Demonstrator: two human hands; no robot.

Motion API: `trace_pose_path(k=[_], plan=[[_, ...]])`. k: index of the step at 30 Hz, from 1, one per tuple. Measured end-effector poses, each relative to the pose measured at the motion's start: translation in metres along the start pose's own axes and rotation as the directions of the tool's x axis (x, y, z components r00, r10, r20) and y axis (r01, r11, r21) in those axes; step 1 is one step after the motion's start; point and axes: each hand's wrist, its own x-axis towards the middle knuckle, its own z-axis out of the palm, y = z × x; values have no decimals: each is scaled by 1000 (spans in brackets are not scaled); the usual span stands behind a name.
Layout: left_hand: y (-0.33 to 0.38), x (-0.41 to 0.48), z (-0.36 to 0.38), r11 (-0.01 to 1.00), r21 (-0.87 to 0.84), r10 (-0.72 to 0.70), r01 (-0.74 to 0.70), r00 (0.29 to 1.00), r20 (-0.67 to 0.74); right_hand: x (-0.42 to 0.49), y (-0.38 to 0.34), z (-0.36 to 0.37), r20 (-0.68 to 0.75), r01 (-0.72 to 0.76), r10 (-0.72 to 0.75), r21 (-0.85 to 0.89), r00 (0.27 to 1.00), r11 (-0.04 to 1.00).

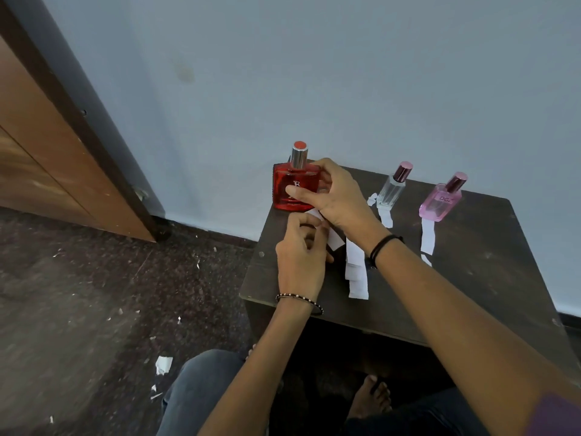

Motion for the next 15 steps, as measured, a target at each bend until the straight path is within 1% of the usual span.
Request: trace_pose_path(k=[4, 6, 9, 11, 13, 15], plan=[[-1, -1, 2, 998, 65, 26, -28, 999, 28, -4, 2, -9, -51, 57, -61, -75, 997, 995], [-1, 0, 1, 996, 87, 21, -24, 999, 31, -12, 1, -19, -93, 94, -99, -65, 991, 993], [-1, 0, 2, 988, 145, 41, -46, 998, 36, -33, -1, -41, -183, 140, -140, -11, 973, 990], [1, 0, 2, 983, 170, 65, -68, 998, 26, -50, 0, -55, -232, 154, -135, 64, 963, 986], [5, 0, 4, 985, 156, 70, -71, 997, 13, -69, 5, -63, -219, 130, -91, 168, 972, 977], [9, 1, 7, 996, 78, 44, -46, 999, 23, -87, 13, -64, -181, 99, -58, 223, 982, 970]])
